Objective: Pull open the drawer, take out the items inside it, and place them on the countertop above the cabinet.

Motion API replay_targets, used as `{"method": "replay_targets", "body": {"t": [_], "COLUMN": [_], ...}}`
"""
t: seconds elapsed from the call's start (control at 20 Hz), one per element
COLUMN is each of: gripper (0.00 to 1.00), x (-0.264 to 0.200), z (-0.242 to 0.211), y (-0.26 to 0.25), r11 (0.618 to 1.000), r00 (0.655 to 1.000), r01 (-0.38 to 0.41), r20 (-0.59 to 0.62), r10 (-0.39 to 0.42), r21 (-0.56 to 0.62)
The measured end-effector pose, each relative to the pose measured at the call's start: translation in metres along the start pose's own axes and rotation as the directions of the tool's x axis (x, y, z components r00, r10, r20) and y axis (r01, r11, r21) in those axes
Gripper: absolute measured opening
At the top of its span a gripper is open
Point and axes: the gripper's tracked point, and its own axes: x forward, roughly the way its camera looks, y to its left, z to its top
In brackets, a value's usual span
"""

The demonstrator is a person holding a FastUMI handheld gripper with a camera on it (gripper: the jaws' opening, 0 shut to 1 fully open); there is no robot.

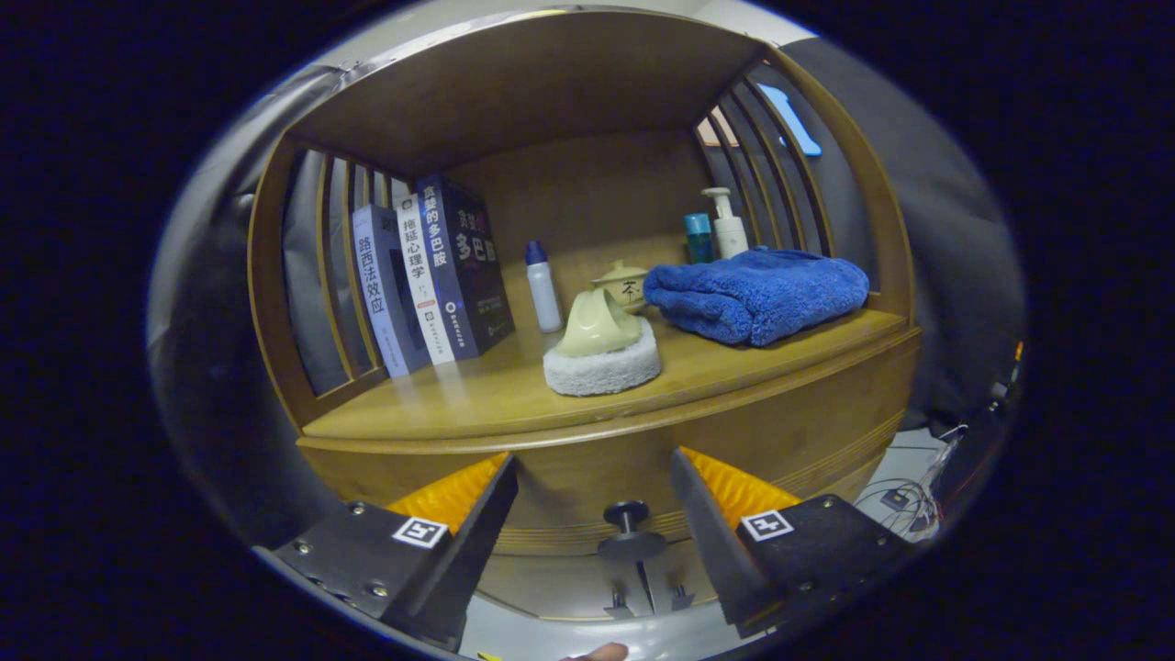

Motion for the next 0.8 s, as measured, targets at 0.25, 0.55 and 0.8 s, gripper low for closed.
{"method": "replay_targets", "body": {"t": [0.25, 0.55, 0.8], "gripper": [1.0, 1.0, 1.0], "x": [-0.024, -0.072, -0.109], "z": [0.047, 0.117, 0.169], "y": [0.003, -0.055, -0.1], "r11": [1.0, 0.995, 0.99], "r00": [0.994, 0.967, 0.93], "r01": [-0.031, 0.088, 0.101], "r20": [0.109, 0.243, 0.362], "r10": [0.031, -0.076, -0.057], "r21": [-0.001, -0.04, -0.103]}}
